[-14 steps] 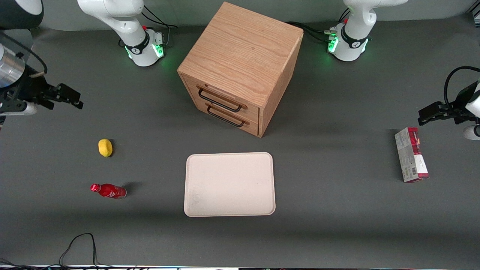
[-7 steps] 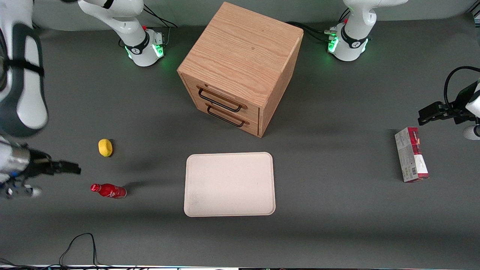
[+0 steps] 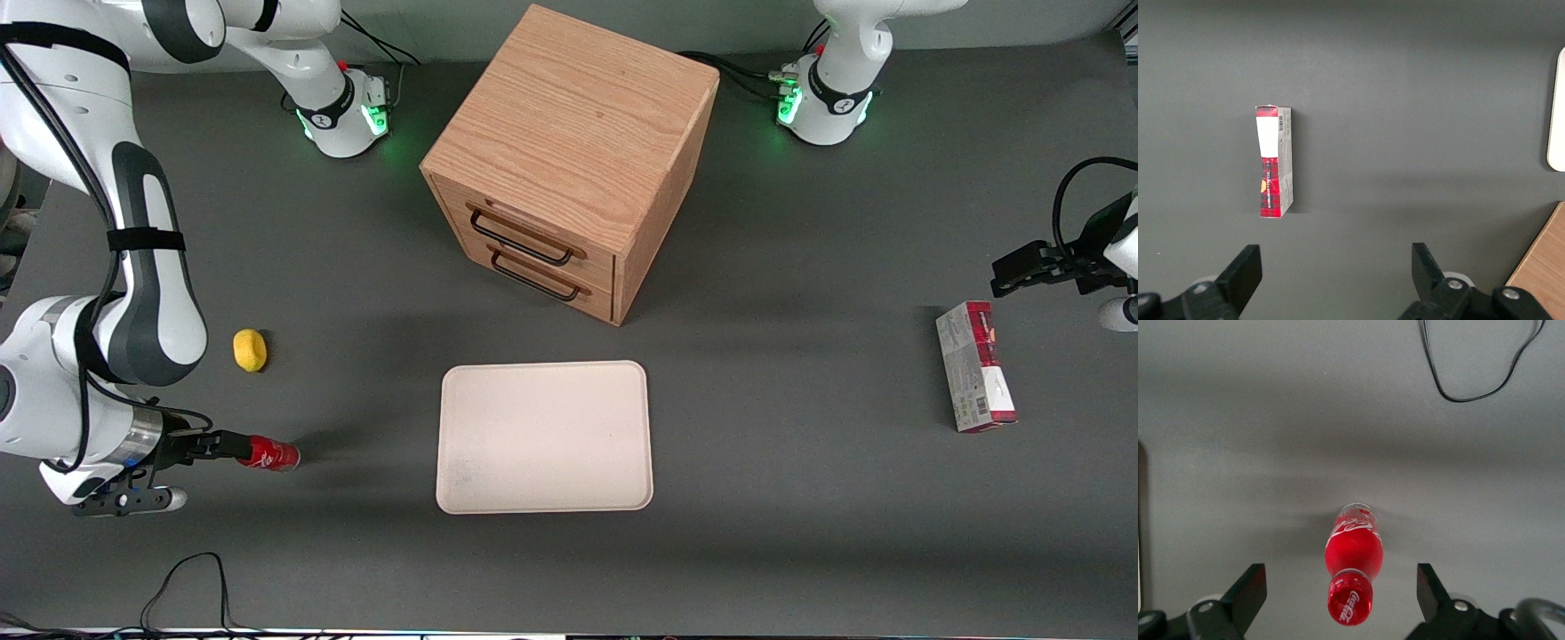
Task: Place coke bottle on tray
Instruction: 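Close the right gripper around the bottle's body and lift it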
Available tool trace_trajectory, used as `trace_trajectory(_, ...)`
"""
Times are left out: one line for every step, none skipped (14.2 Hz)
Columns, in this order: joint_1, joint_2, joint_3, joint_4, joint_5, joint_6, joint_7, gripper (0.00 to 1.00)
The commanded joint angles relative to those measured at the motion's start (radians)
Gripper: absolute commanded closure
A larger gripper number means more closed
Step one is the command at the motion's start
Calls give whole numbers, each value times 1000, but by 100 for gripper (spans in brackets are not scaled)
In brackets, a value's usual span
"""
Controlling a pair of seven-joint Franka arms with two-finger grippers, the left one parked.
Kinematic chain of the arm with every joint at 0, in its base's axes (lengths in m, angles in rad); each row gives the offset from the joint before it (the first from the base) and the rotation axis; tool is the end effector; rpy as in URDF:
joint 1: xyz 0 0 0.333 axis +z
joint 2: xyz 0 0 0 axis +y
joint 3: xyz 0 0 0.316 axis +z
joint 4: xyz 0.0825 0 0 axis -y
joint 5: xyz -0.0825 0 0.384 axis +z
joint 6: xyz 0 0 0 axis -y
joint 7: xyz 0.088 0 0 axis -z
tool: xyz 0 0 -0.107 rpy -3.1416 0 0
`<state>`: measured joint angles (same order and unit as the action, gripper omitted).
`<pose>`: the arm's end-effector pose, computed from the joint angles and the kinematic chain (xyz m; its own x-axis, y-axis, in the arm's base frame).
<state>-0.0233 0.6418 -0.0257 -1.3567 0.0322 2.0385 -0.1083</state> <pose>0.7305 -0.0300 0.3492 0.9979 0.0505 0.0414 0.0510 -0.9987 -0.0095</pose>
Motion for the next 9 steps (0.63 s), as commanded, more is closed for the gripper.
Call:
trace_trajectory(3, 6, 0, -18, 5, 3, 10, 0)
trace_trajectory(3, -2, 0, -36, 3, 6, 10, 0)
trace_trajectory(3, -8, -2, -51, 2, 9, 10, 0)
trace_trajectory(3, -16, -2, -68, 2, 14, 9, 1)
trace_trajectory(3, -20, -3, -73, 0, 22, 9, 6)
trace_trajectory(3, -21, -3, -74, 0, 22, 6, 16)
trace_trajectory(3, -21, -3, -75, 0, 25, -2, 37)
trace_trajectory(2, -19, -3, -73, -3, 28, -5, 53)
trace_trajectory(2, -19, -3, -73, -17, 41, -5, 68)
